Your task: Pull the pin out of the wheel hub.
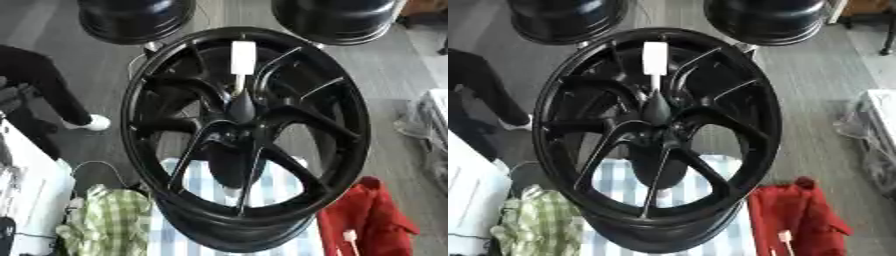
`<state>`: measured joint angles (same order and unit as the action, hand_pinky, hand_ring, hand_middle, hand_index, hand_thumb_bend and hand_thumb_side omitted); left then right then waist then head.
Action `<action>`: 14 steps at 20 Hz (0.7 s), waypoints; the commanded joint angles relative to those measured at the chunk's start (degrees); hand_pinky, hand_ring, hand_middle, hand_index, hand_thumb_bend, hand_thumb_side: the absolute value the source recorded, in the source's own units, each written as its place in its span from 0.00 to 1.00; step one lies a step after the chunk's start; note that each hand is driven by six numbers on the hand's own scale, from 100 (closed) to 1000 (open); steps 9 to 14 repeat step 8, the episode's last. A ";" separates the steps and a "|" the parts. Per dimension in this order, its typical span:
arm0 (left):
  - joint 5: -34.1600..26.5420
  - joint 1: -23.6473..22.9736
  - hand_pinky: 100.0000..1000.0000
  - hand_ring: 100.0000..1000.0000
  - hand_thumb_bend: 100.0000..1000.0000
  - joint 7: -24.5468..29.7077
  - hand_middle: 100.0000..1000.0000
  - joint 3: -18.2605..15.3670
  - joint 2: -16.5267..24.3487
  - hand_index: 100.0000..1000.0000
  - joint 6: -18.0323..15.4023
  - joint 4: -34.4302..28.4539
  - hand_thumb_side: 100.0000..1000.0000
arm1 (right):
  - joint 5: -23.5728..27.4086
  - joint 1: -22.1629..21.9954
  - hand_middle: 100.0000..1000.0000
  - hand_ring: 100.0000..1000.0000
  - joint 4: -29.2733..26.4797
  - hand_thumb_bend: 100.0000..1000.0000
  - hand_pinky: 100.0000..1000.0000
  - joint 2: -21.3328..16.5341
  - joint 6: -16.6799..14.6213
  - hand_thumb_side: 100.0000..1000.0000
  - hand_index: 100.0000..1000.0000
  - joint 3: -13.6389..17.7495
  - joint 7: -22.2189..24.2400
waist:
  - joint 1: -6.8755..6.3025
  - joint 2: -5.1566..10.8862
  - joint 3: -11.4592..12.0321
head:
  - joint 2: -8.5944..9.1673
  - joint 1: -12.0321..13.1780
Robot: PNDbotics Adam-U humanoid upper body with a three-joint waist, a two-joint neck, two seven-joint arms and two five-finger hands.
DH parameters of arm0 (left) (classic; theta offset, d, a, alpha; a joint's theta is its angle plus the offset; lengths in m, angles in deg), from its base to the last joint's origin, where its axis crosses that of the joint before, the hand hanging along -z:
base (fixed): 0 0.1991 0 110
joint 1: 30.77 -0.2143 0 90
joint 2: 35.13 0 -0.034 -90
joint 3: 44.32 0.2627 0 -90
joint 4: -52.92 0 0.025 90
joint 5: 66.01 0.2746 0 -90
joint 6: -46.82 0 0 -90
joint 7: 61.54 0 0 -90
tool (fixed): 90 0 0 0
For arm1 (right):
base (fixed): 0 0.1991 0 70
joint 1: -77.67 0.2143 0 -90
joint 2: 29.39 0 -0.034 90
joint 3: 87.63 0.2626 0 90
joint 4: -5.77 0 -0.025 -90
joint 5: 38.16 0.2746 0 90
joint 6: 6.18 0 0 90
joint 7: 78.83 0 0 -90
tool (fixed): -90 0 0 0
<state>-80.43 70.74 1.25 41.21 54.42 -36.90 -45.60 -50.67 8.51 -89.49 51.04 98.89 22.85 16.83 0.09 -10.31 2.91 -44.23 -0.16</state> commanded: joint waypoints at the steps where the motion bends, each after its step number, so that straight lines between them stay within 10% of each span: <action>1: -0.01 0.77 0.70 0.66 0.16 0.29 0.64 0.05 0.57 0.72 -0.09 -0.99 0.72 | 3.56 1.64 0.75 0.73 0.23 0.00 0.95 1.14 -0.87 0.40 0.80 -2.08 -3.47 | -0.12 1.20 0.10 | 0.11 -0.38; 14: -0.04 0.91 0.70 0.66 0.16 0.62 0.64 0.34 0.36 0.72 -0.04 -1.03 0.72 | 11.04 2.39 0.75 0.73 4.14 0.00 0.95 4.52 -3.09 0.47 0.80 -7.17 -10.96 | -0.22 1.20 0.36 | 0.11 -0.86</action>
